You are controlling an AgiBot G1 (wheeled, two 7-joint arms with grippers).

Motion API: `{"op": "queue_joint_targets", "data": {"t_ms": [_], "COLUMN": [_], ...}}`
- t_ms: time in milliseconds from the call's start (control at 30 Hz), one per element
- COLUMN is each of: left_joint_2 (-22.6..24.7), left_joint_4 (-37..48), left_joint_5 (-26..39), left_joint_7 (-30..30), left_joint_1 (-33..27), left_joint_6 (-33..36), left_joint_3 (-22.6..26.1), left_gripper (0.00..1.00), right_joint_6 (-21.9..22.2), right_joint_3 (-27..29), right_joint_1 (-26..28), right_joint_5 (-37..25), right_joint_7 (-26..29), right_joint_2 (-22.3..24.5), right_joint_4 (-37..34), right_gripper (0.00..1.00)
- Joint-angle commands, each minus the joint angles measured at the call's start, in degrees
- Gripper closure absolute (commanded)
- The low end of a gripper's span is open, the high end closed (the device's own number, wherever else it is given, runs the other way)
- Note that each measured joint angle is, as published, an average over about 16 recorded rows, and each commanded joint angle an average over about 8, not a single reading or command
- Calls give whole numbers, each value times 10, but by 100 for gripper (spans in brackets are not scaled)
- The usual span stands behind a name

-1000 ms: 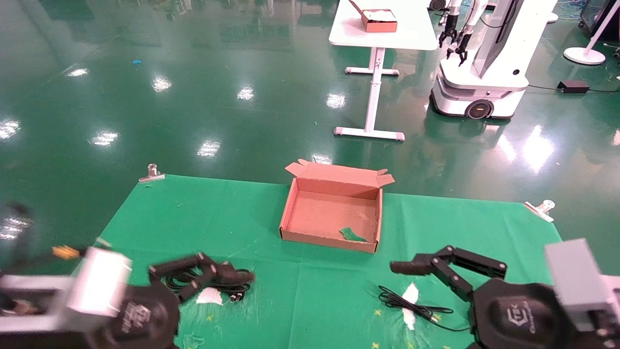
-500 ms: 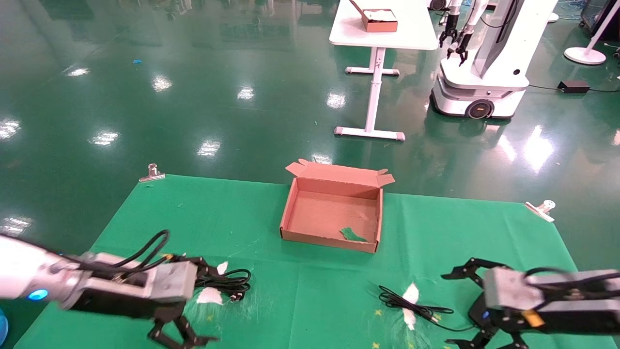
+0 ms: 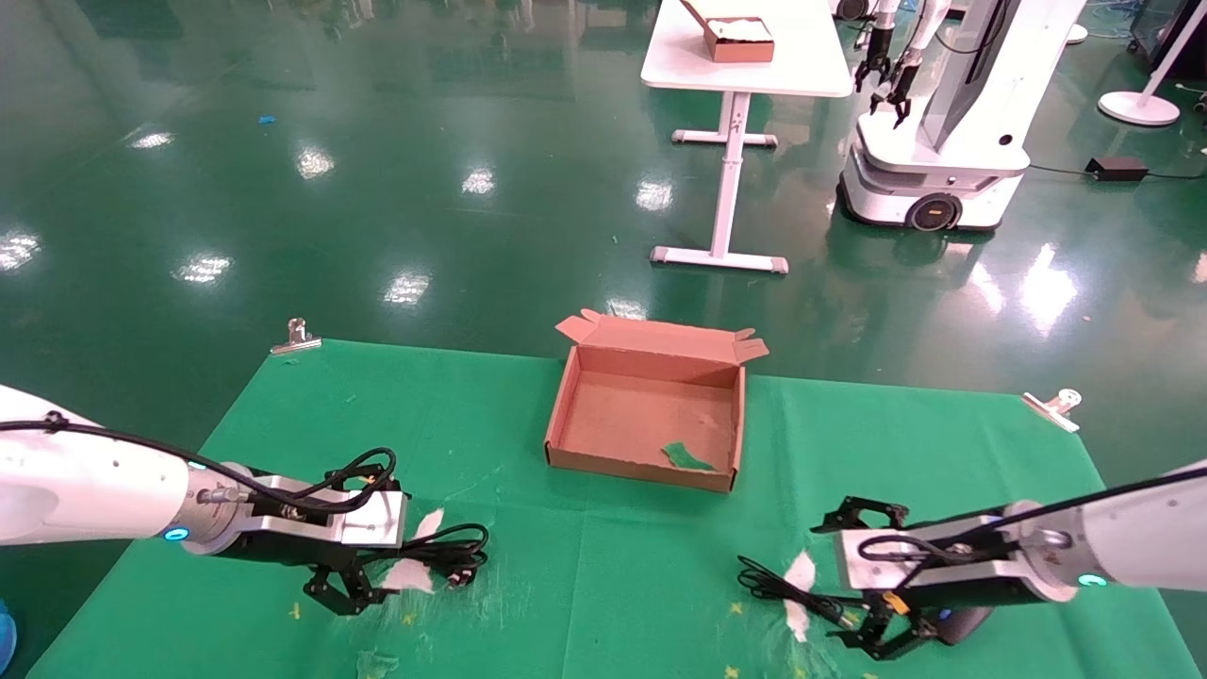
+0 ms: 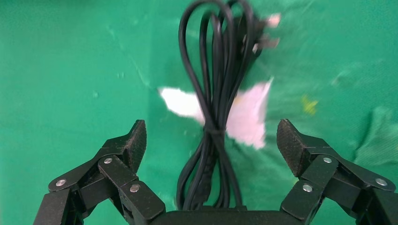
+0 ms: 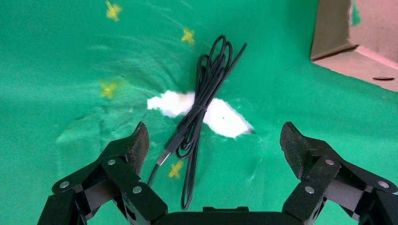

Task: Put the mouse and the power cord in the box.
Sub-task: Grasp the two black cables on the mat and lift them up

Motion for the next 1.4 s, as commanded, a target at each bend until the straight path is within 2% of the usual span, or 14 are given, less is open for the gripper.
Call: {"op": "queue_joint_targets", "data": {"t_ms": [33, 233, 267, 333, 433, 500, 533, 567, 600, 633, 700, 1400], "left_joint_2": [11, 26, 27, 29, 30, 30, 31, 31, 31, 31, 31, 29], "left_joint_4": [24, 61, 65, 72, 80, 85, 86, 88, 89, 90, 91, 83], "left_joint_5": [5, 7, 6, 5, 4, 3, 3, 3, 3, 3, 3, 2], "left_joint_7": [14, 44, 49, 57, 67, 73, 76, 77, 78, 79, 80, 74], "left_joint_1": [-3, -7, -8, -10, -13, -15, -16, -17, -17, -18, -18, -15], "left_joint_6": [-19, -41, -44, -47, -50, -51, -50, -50, -50, -50, -50, -48], "left_joint_3": [2, 3, 2, 1, 0, 0, -1, -1, -1, -1, -1, -1], "left_gripper": [0, 0, 0, 2, 26, 50, 63, 75, 86, 93, 100, 100], "right_joint_6": [16, 44, 47, 50, 52, 54, 54, 55, 55, 56, 56, 53], "right_joint_3": [-2, -1, 0, 2, 5, 6, 7, 7, 8, 8, 8, 8], "right_joint_1": [5, 11, 13, 14, 16, 17, 18, 18, 19, 19, 19, 17], "right_joint_5": [-5, -3, -2, 0, 4, 6, 6, 7, 7, 7, 7, 8], "right_joint_7": [-20, -56, -61, -70, -79, -84, -85, -86, -87, -87, -88, -84], "right_joint_2": [-18, -39, -41, -45, -48, -50, -51, -51, -52, -52, -52, -49], "right_joint_4": [-30, -80, -86, -96, -106, -113, -116, -118, -120, -121, -122, -112], "right_gripper": [0, 0, 5, 26, 64, 89, 97, 100, 100, 100, 100, 100]}}
